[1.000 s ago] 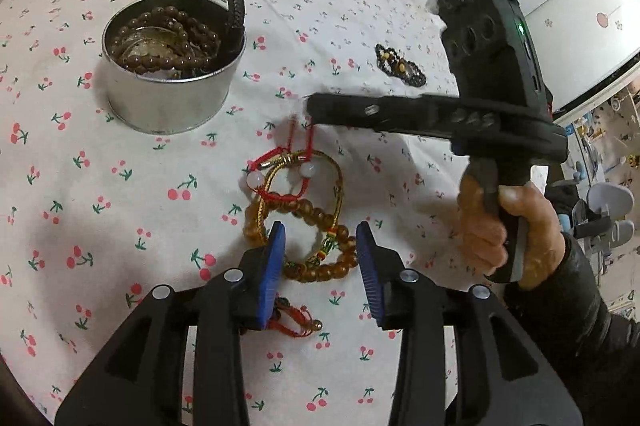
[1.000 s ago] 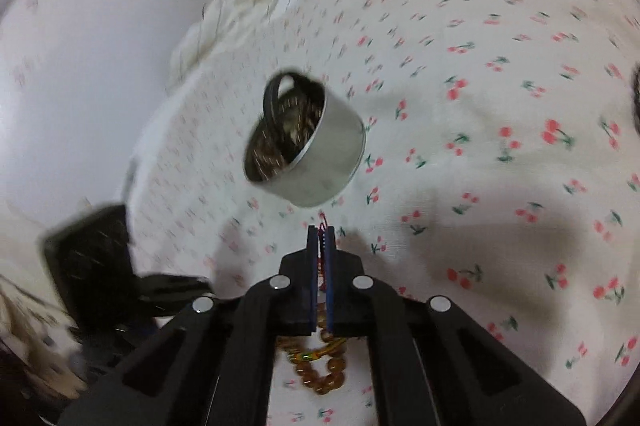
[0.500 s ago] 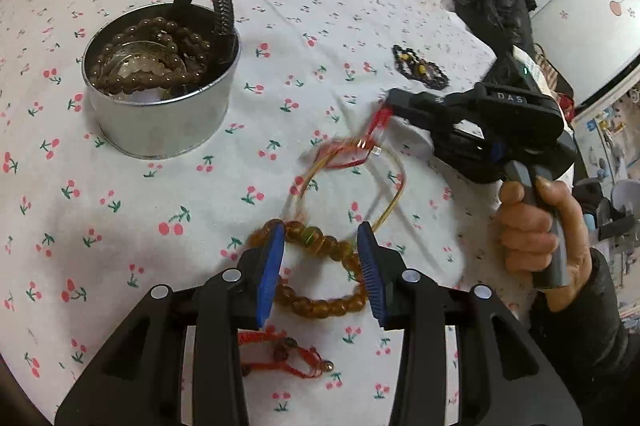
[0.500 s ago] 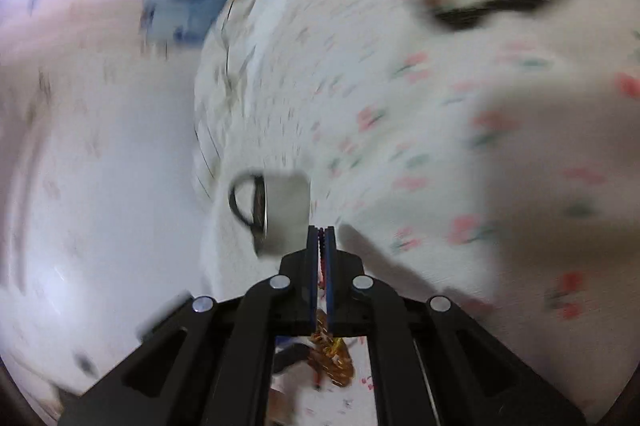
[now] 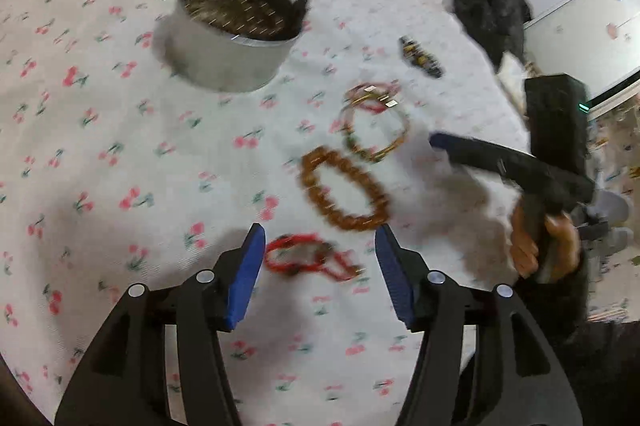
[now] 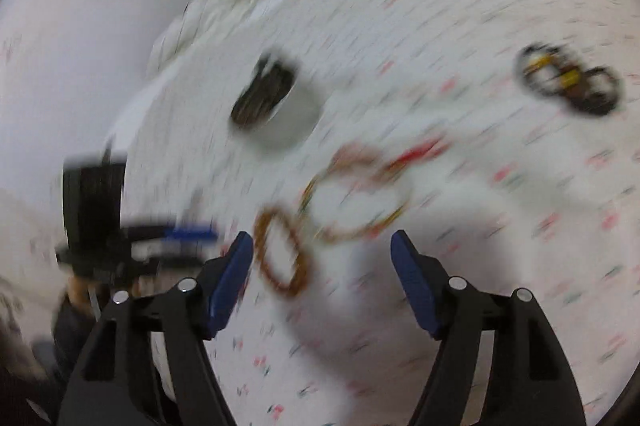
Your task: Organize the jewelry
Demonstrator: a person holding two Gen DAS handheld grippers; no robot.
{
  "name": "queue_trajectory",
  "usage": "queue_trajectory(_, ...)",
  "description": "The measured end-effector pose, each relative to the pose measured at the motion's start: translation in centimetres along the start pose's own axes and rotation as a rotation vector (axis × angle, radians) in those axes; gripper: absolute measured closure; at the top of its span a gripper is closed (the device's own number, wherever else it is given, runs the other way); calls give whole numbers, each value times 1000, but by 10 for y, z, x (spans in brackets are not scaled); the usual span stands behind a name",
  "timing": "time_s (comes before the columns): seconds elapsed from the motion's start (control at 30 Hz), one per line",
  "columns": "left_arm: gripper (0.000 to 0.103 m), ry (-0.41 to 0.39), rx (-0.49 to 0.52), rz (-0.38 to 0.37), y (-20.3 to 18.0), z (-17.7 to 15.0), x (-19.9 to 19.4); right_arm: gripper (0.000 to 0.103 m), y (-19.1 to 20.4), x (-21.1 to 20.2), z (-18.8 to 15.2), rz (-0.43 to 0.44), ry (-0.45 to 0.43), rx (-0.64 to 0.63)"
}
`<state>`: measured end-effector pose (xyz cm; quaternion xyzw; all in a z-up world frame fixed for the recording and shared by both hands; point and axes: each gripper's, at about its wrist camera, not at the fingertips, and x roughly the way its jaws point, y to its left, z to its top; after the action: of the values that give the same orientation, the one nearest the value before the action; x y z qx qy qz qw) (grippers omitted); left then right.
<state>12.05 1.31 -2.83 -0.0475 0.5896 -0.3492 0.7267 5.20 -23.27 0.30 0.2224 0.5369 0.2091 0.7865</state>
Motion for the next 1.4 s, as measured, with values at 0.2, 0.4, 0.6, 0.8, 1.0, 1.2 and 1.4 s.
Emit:
queue_trajectory(0.2, 48, 8, -29, 78, 3, -3, 22, 48, 21, 43, -7, -101, 84, -80)
queue_trajectory(0.4, 98, 23, 85, 104, -17, -13, 26, 86, 61, 59, -23, -270, 63, -310)
queue_trajectory(0.6, 99, -123, 63, 42, -15, -8, -23, 91, 59, 33, -25, -145, -25, -230)
queue_trajectory(0.8, 98, -355, -5, -34, 1, 23, -87, 91, 77, -4, 9, 89, -191, -168)
queue_trajectory(1.0, 98, -431, -71, -26, 6, 70, -72, 91, 88, 2, 59, 134, -219, -169)
queue_trajectory(1.2, 98, -459, -131, 21, 26, 93, -54, 91, 86, 20, 100, 140, -230, -171)
queue_trajectory(1.4, 98, -438, -159, 57, 39, 103, -31, 91, 81, 47, 130, 143, -202, -162)
